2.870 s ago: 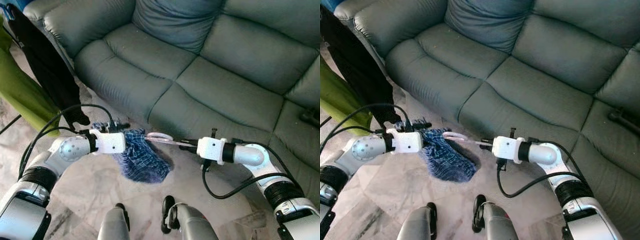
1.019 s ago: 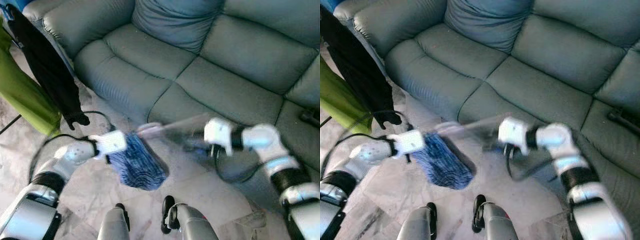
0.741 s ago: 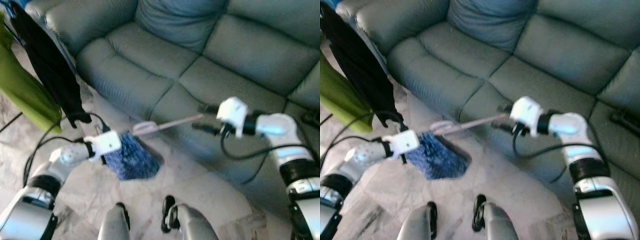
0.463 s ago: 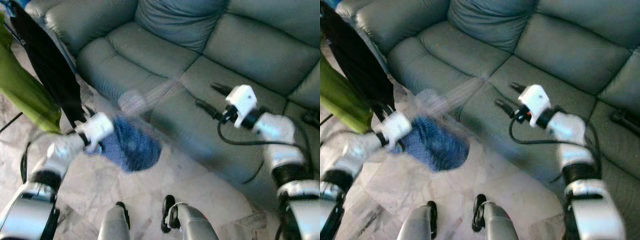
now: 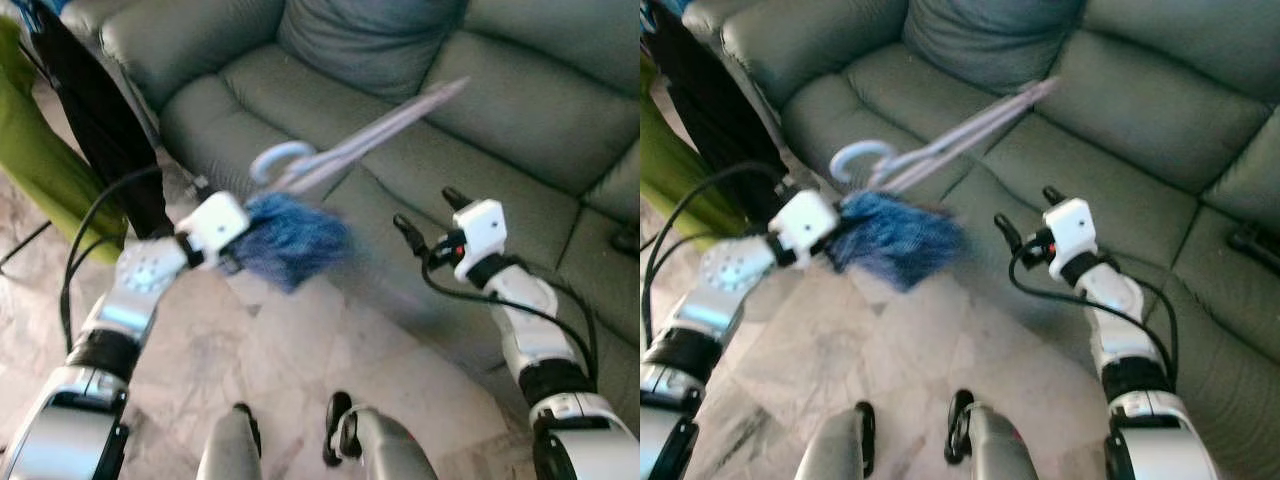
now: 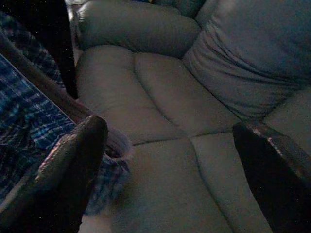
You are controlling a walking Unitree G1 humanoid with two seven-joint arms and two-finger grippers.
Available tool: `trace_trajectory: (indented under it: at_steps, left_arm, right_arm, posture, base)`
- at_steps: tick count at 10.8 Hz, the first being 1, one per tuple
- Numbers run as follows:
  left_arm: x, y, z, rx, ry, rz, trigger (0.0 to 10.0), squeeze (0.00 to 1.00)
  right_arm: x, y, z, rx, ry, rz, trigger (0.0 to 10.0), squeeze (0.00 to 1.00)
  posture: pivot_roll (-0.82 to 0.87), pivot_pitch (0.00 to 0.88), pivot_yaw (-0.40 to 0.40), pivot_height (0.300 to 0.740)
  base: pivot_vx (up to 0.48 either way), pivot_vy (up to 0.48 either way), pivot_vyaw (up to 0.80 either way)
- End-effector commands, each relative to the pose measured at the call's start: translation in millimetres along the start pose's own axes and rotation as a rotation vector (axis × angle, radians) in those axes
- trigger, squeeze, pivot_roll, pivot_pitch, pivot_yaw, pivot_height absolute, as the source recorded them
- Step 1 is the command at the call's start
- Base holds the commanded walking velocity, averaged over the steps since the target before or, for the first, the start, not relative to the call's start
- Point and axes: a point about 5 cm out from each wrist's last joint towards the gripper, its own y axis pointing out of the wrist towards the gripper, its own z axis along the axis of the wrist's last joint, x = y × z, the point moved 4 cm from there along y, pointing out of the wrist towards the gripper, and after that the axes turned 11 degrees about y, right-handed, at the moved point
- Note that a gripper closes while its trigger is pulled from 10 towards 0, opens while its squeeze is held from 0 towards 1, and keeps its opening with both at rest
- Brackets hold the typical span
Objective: Hang hanger
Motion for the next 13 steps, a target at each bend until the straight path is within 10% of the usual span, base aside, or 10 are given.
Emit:
trace_trajectory:
  at_steps: [1,8,13]
  left_arm:
    - [9.1,2.6,14,0.055,0.007,-0.053,0.0,0.00]
    - [23.3,32.2,86,0.256,0.012,-0.073,0.0,0.00]
    - [-34.9,31.0,180,0.501,-0.109,0.100,0.0,0.00]
  right_arm:
    - [1.4,-0.3,-7,-0.027,0.021,-0.022,10.0,0.00]
    - [-68.4,-23.0,-54,-0.291,0.203,0.430,10.0,0.00]
    - [-45.1,-34.4,-96,-0.517,0.272,0.205,10.0,0.00]
  posture:
    - [0.00,0.216,-0.023,0.740]
    - [-0.01,0.211,-0.035,0.740]
    - [0.01,0.211,-0.049,0.740]
  base:
    - [0.000,0.000,0.00]
    - [0.000,0.000,0.00]
    - [0.000,0.000,0.00]
